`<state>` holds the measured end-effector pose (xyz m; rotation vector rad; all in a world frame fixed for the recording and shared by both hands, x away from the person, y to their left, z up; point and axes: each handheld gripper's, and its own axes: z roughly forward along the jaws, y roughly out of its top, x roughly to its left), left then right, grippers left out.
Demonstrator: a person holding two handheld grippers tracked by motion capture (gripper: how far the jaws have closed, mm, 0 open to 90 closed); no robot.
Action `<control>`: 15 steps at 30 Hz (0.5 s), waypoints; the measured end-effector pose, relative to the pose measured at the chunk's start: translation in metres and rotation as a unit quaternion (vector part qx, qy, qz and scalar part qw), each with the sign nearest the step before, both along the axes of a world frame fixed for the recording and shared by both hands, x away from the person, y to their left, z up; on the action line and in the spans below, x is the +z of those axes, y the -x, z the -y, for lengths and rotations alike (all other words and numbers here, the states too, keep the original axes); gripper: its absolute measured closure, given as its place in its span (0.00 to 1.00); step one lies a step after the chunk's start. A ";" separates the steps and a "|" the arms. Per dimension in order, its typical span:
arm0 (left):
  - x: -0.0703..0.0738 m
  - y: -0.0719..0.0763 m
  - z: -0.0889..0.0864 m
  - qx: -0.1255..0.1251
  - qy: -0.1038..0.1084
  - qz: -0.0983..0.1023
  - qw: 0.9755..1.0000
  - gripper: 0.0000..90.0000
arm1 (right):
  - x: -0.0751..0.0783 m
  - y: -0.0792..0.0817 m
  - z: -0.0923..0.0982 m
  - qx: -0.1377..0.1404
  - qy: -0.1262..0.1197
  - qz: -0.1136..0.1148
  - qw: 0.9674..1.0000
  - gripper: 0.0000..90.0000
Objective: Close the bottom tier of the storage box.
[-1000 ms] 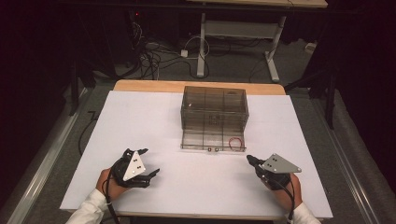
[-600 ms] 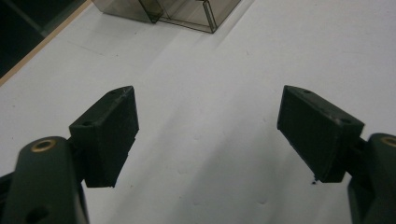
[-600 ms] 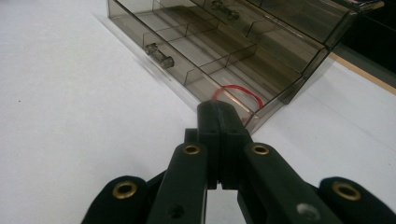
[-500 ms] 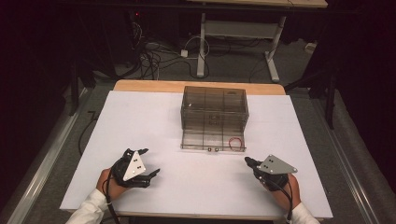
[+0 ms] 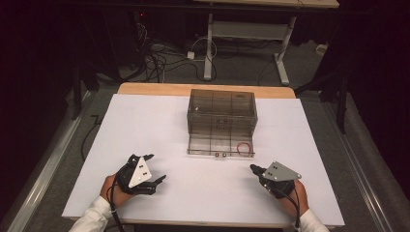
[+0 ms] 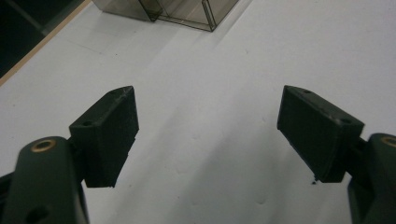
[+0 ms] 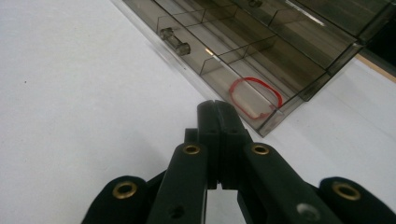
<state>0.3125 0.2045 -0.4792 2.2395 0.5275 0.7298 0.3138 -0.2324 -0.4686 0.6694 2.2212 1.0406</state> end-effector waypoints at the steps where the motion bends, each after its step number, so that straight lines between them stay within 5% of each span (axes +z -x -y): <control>1: 0.000 0.000 0.000 0.000 0.000 0.000 1.000 0.22 | 0.000 0.000 0.000 0.000 0.000 0.000 1.000 1.00; 15: -0.001 -0.002 0.006 -0.007 -0.011 0.001 1.000 0.22 | -0.005 -0.005 -0.010 0.002 0.030 -0.006 1.000 1.00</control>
